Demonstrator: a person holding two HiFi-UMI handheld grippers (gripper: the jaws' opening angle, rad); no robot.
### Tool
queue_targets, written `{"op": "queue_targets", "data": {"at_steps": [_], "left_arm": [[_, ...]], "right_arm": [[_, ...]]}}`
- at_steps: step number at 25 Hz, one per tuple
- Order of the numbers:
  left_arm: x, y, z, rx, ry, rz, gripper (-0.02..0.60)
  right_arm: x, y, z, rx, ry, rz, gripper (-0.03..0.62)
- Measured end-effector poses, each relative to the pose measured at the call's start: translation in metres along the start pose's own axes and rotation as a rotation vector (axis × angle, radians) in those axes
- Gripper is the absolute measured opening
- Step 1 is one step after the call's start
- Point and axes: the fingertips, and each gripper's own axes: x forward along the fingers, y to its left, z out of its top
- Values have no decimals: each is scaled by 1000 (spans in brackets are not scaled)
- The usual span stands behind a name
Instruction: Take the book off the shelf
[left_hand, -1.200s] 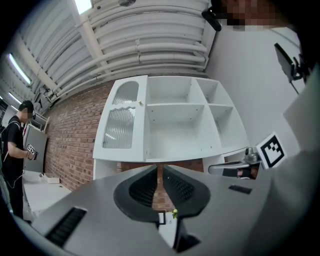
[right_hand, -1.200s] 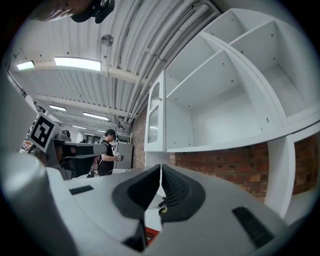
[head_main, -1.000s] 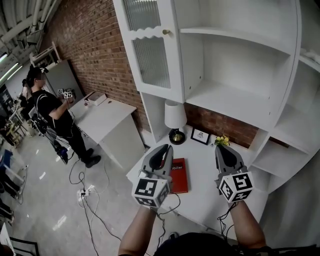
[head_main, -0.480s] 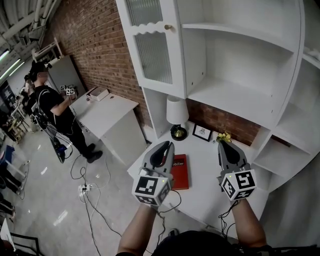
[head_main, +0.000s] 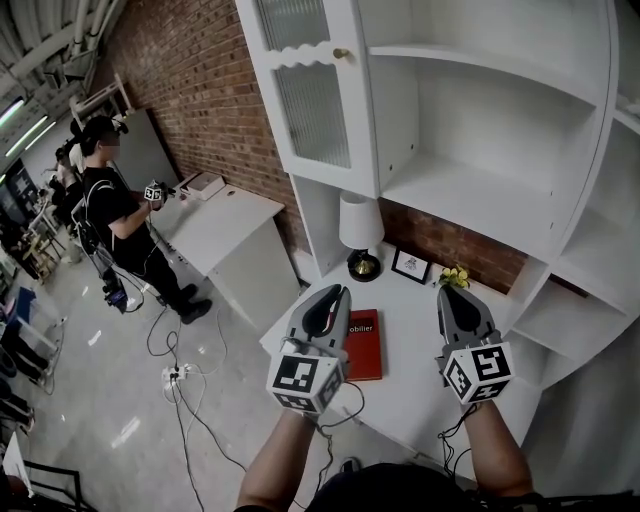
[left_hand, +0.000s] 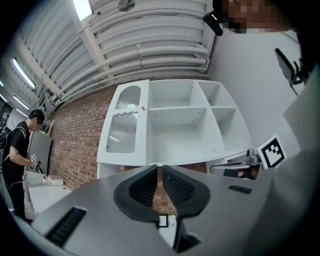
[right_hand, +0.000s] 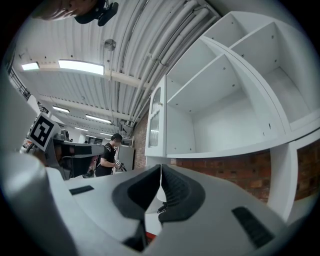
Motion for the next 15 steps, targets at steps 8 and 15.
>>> {"op": "queue_targets", "data": {"at_steps": [8,15], "left_arm": [[1,-1,-2,3,2,14,36],[2,-3,-7,5,18,32,35]], "right_arm": [[2,0,1,8,-21,22,0],[2,-4,-3,25,-22,36,0]]}}
